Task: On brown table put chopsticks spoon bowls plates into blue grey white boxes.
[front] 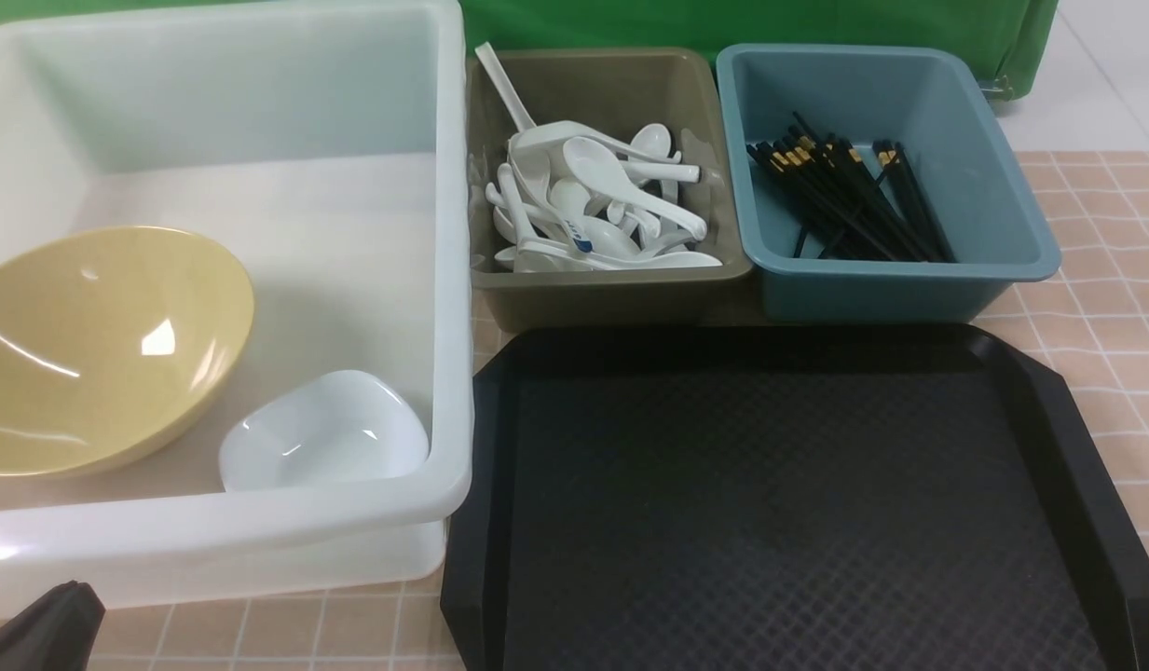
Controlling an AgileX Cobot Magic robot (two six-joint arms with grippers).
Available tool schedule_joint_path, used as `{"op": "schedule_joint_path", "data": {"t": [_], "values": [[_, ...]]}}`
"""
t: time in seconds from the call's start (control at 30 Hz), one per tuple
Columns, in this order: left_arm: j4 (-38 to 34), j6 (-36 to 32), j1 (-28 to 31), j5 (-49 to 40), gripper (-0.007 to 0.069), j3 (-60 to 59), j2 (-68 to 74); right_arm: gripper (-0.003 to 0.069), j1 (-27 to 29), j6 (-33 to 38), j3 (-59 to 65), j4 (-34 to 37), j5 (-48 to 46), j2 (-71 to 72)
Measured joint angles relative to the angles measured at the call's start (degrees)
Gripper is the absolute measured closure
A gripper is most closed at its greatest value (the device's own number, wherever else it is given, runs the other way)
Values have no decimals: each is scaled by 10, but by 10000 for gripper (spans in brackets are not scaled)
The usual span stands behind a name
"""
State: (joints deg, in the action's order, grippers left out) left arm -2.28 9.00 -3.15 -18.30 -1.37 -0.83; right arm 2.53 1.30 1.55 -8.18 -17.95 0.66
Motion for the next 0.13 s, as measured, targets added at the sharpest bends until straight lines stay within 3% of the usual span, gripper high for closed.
{"op": "schedule_joint_path", "data": {"t": [0.13], "values": [[1, 0, 0, -1, 623, 0, 0, 518, 0, 0, 0, 0, 0, 0]]}}
